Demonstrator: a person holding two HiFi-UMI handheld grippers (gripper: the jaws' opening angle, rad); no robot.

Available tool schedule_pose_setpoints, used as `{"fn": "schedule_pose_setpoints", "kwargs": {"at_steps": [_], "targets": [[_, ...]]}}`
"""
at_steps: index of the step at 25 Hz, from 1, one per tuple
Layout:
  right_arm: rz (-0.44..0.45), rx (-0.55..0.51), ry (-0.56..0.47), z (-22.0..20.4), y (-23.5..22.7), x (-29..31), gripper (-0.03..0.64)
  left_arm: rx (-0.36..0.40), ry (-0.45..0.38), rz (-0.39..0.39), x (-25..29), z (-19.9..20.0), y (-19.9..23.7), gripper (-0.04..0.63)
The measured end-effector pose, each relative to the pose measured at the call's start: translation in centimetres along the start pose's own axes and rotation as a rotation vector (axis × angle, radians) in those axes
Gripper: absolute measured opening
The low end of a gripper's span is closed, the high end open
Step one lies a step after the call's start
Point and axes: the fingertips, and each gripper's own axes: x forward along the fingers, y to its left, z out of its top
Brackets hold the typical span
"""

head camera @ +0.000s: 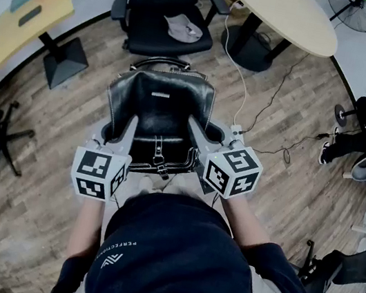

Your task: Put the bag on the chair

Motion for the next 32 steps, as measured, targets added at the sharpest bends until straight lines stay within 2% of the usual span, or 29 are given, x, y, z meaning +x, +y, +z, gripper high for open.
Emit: {"fn": "schedule_pose_setpoints", "kwargs": {"at_steps": [6,13,20,32], "targets": [[-0.005,0.037,0.027,-1.7,-1.2,-1.2,0.032,-0.023,0.035,-0.006,0.4,-1.2,-1.9,0.060],[0.011,0.039,0.053,-2.2,-2.6,-0.4,0.033,-0.040,0.052,0.018,1.5,-1.8,-2.1,0.057],[0.032,0.038,0.053,-1.2,-3.8,0.4,0.034,-0.040,0.049,0.045,2.7,-0.9,-1.7,0.058],[0.050,0.022,0.035,-0.5,-7.9,-1.2,0.034,-0.062,0.026,0.077,5.5,0.0,-4.8,0.058]]}}
